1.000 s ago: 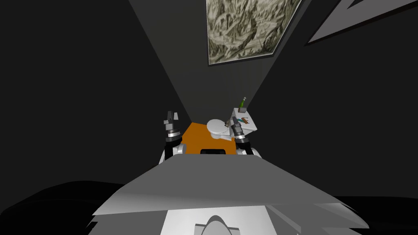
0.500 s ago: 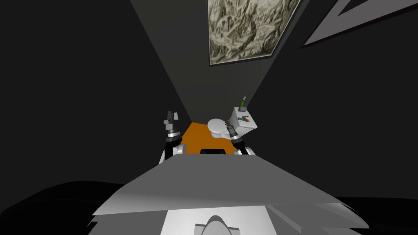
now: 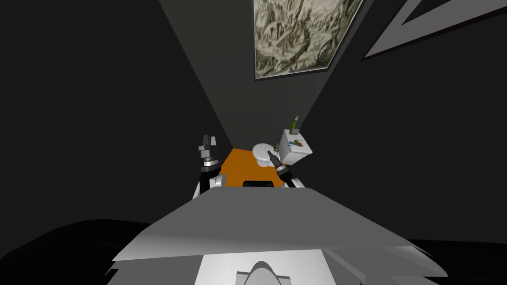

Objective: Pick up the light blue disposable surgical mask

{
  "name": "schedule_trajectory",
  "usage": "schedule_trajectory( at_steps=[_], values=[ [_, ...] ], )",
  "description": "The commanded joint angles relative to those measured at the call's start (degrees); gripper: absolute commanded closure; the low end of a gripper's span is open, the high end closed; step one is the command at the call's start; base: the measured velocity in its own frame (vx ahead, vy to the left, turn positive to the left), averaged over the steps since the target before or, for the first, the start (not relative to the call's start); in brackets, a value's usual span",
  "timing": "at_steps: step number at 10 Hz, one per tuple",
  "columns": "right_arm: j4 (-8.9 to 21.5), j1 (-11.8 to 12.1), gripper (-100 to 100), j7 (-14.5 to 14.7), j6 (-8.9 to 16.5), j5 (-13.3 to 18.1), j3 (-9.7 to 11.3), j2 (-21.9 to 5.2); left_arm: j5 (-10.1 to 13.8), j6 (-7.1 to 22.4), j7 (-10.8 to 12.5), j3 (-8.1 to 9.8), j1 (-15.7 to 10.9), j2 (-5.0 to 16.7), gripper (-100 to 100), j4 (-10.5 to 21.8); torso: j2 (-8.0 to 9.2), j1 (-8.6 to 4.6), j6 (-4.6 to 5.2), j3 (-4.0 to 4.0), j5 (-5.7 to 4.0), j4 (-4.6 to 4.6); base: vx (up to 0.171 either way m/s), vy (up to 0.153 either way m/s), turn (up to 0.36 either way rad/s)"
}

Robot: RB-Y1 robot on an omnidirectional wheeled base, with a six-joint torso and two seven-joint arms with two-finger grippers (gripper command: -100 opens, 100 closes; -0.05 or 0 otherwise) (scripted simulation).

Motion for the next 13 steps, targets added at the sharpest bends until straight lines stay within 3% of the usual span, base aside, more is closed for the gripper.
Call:
schedule_trajectory(
  at_steps=[1, 2, 3, 4, 5, 6, 7, 8, 10, 11, 12, 13],
  values=[
    [1.8, -0.7, -100, 0.5, 1.0, 2.4, 0.4, -0.4, 0.0, 0.0, 0.0, 0.0, 0.0, 0.0, 0, 0.0, 0.0, 0.0, 0.0, 0.0, 0.0, 0.0, 0.0, 0.051, -0.017],
    [4.3, -1.9, -100, 1.3, 3.6, 4.3, 1.6, -1.3, 0.0, 0.0, 0.0, 0.0, 0.0, 0.0, 0, 0.0, -0.04, -0.04, 0.0, -0.03, 0.0, -0.01, 0.0, 0.048, -0.02],
    [4.3, -1.9, -100, 1.3, 3.6, 5.9, 1.6, -1.3, 0.0, 0.0, 0.0, 0.0, 0.0, 0.0, 0, 0.0, -0.05, -0.05, 0.0, -0.03, -0.01, -0.01, -0.013, 0.041, -0.016],
    [5.9, -3.3, -100, 2.2, 6.3, 7.8, 2.8, -2.3, 0.0, 0.0, 0.0, 0.0, 0.0, 0.0, 0, 0.0, -0.02, -0.07, 0.0, -0.01, -0.01, -0.01, -0.014, 0.055, -0.017],
    [6.9, -3.3, -100, 2.2, 6.3, 9.4, 2.8, -2.3, 0.0, 0.0, 0.0, 0.0, 0.0, 0.0, 0, 0.0, -0.03, -0.03, -0.01, -0.02, -0.01, -0.01, -0.006, 0.048, -0.006],
    [9.4, -4.8, -100, 3.0, 8.2, 11.2, 3.9, -3.4, 0.0, 0.0, 0.0, 0.0, 0.0, 0.0, 0, 0.0, -0.03, -0.06, 0.0, -0.02, 0.0, -0.01, -0.002, 0.048, -0.015],
    [9.5, -4.8, -100, 3.0, 9.1, 12.9, 3.9, -3.4, 0.0, 0.0, 0.0, 0.0, 0.0, 0.0, 0, 0.0, -0.06, -0.06, -0.01, -0.03, -0.01, -0.01, -0.002, 0.036, -0.005],
    [11.7, -6.4, -100, 3.9, 11.4, 14.6, 5.0, -4.5, 0.0, 0.0, 0.0, 0.0, 0.0, 0.0, 0, 0.0, -0.06, -0.1, 0.0, -0.03, -0.01, -0.01, -0.001, 0.038, -0.002],
    [12.2, -6.4, -100, 3.9, 11.9, 16.7, 5.0, -4.5, 0.0, 0.0, 0.0, 0.0, 0.0, 0.0, 0, 0.0, -0.06, -0.13, 0.0, -0.04, -0.02, -0.01, 0.0, 0.02, -0.002],
    [14.3, -8.0, -100, 4.7, 14.8, 19.0, 6.1, -5.6, 0.0, 0.0, 0.0, 0.0, 0.0, 0.0, 0, 0.0, -0.06, -0.19, 0.0, -0.03, -0.03, -0.01, -0.002, 0.019, 0.005],
    [14.9, -8.0, -100, 4.7, 14.8, 20.5, 6.1, -5.6, 0.0, 0.0, 0.0, 0.0, 0.0, 0.0, 0, 0.0, -0.06, -0.18, 0.0, -0.03, -0.03, -0.01, -0.001, 0.022, 0.0],
    [17.2, -9.7, -100, 5.6, 17.2, 22.5, 7.0, -6.8, 0.0, 0.0, 0.0, 0.0, 0.0, 0.0, 0, 0.0, -0.06, -0.16, 0.0, -0.04, -0.03, -0.01, 0.0, 0.03, 0.011]
  ],
)
